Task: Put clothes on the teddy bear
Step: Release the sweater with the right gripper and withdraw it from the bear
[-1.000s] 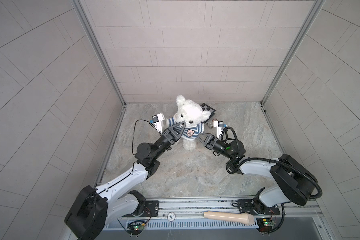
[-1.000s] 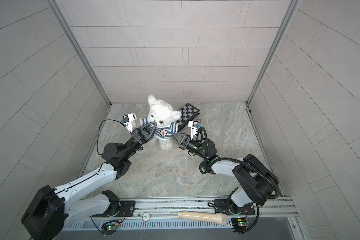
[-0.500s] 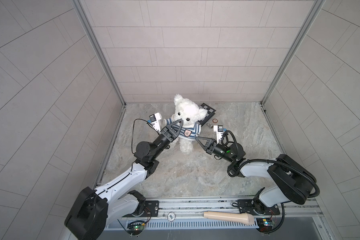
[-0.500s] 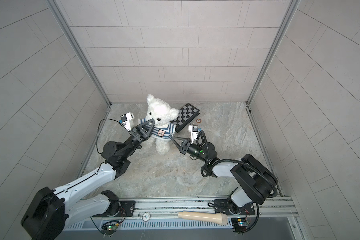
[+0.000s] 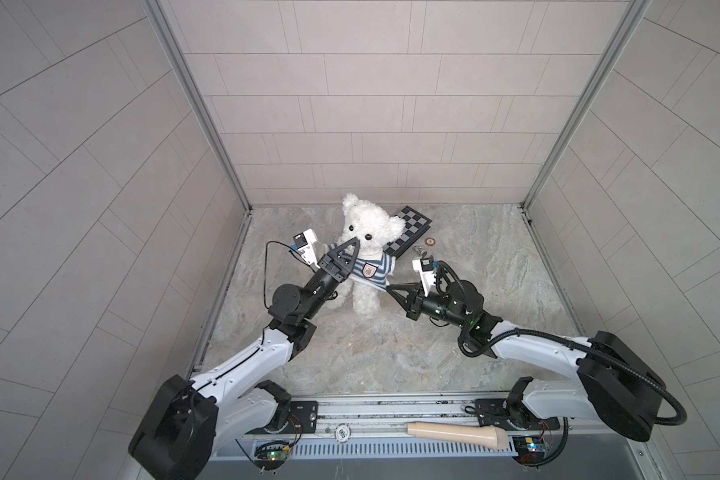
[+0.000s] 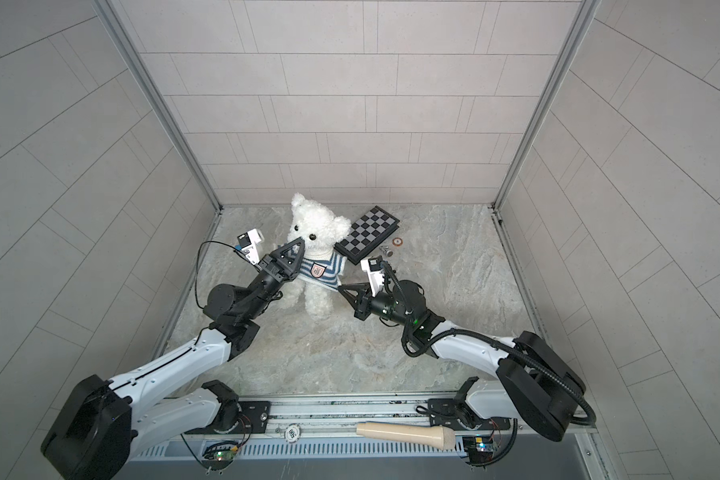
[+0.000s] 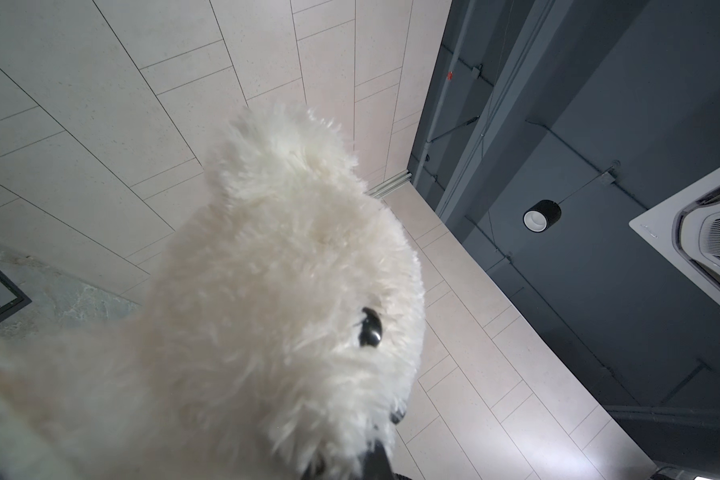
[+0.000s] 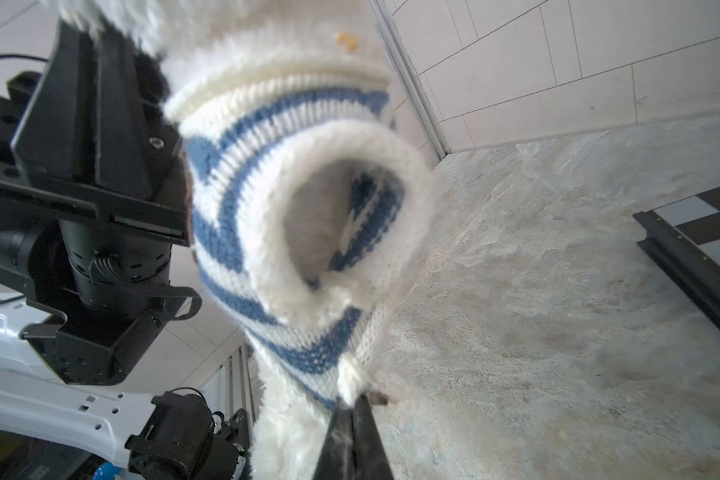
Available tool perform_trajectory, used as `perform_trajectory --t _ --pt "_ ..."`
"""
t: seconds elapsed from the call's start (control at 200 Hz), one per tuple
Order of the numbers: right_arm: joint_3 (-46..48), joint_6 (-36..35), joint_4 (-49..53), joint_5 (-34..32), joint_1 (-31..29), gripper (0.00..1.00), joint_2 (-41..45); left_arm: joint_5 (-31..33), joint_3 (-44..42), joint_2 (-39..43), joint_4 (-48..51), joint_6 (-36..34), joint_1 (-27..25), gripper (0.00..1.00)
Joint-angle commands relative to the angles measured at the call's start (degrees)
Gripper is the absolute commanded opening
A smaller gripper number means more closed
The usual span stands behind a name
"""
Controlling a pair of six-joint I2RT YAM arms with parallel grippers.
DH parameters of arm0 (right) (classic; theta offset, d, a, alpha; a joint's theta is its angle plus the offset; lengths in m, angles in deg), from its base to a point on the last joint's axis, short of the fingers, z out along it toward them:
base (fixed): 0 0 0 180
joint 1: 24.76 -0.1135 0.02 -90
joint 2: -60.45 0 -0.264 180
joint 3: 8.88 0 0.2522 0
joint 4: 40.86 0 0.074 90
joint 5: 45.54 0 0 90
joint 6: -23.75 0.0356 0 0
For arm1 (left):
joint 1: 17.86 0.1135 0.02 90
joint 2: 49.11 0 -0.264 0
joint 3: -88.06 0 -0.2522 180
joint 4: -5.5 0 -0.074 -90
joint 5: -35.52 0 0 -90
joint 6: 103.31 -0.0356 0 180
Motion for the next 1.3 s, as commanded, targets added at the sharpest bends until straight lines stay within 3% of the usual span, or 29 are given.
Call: perform_trajectory --t 0.0,0.646,0.981,1.297 --pt "0.1 -7.7 13.4 -2.4 -0.3 0.00 0.5 3.0 0.3 -0.1 -8.6 1.2 0.7 0.00" --pt "0.5 -11.6 18.3 -5.1 -0.6 0.00 -2.0 4.5 -1.0 1.2 -10.3 1.9 0.7 0.00" --pt "-0.6 -13.4 17.1 -3.8 -1.3 0.00 5.7 -0.2 -2.0 -1.7 -9.3 -0.5 0.7 0.00" --pt "-2.2 -23.7 31.5 -8.0 -1.3 0.31 18.5 -4.1 -4.4 -1.0 -7.1 -2.9 0.7 0.00"
